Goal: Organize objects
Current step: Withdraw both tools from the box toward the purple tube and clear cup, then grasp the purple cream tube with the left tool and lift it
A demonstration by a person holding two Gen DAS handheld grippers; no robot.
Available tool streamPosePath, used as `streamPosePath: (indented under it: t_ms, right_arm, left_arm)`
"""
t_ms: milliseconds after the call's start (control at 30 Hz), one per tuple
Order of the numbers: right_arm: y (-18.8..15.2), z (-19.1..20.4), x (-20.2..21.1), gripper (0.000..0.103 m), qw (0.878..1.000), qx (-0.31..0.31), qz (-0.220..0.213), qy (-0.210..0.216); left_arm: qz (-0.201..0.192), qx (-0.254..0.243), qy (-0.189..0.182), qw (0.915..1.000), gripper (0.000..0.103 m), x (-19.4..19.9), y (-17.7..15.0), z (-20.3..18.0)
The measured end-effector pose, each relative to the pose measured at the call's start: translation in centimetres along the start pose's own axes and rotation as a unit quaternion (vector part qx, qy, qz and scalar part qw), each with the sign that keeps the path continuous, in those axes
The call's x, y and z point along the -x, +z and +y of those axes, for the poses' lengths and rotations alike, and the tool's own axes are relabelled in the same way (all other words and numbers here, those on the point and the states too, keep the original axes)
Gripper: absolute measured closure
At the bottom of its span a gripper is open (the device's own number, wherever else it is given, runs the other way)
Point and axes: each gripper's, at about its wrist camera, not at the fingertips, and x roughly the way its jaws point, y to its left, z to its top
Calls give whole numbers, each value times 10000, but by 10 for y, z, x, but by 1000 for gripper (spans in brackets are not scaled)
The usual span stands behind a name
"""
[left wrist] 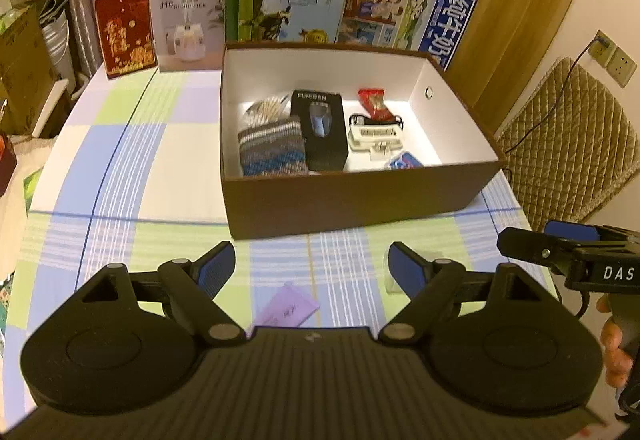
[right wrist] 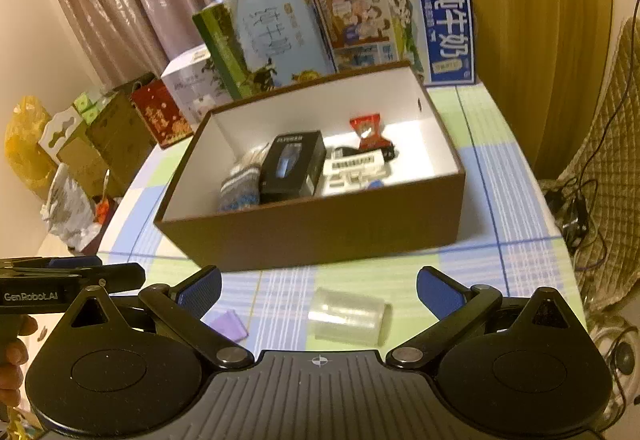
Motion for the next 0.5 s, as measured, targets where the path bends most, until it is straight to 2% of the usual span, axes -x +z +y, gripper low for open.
streamPosePath:
  t_ms: [500]
  right_arm:
    - [-35,-3,-7,2,9991,-32,370,-194]
  left_arm:
    - [294,-165,42,9994,22,-5,-40,5]
